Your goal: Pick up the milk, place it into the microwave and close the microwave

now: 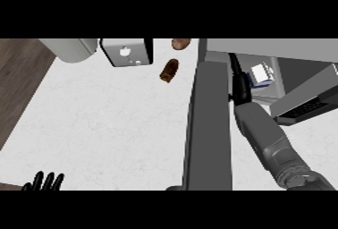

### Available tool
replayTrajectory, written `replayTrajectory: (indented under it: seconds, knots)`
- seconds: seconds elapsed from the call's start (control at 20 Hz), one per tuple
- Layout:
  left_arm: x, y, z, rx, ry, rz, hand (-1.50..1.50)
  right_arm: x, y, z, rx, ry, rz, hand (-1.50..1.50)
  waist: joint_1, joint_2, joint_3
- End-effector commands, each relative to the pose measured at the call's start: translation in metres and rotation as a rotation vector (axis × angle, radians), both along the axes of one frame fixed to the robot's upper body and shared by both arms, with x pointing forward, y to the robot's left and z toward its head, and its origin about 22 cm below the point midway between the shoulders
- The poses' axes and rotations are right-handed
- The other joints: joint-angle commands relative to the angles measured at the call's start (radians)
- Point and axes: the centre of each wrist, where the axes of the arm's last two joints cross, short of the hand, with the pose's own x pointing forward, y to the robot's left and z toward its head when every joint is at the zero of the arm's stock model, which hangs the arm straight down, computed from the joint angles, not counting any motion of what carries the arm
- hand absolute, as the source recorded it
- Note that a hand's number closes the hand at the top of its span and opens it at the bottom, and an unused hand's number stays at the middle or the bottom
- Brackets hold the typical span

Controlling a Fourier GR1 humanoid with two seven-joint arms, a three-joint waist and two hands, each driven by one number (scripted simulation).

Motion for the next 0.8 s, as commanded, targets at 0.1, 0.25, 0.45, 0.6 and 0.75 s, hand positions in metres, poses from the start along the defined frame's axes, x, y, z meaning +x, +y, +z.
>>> replayTrajectory:
  seconds: [0.1,0.25,0.45,0.6,0.75]
  knots:
    - [-0.005,-0.006,0.001,0.002,0.004,0.014,-1.50,-0.022,-0.004,-0.029,0.181,0.015,0.073,-1.50,-0.033,-0.016,-0.002]
    - [-0.004,0.001,0.007,-0.018,-0.002,0.017,-1.50,-0.037,-0.019,-0.046,0.232,0.021,0.090,-1.50,-0.041,-0.017,-0.002]
    - [-0.012,-0.004,0.005,0.002,0.028,0.039,-1.50,-0.050,-0.014,-0.060,0.237,0.014,0.109,-1.50,-0.057,-0.026,-0.004]
    - [-0.011,-0.007,0.016,-0.003,0.024,0.014,-1.50,-0.067,-0.010,-0.077,0.264,-0.004,0.129,-1.50,-0.066,-0.030,-0.004]
    - [-0.021,-0.010,0.008,0.002,0.053,0.027,-1.50,-0.078,-0.021,-0.086,0.316,-0.009,0.168,-1.50,-0.086,-0.040,-0.006]
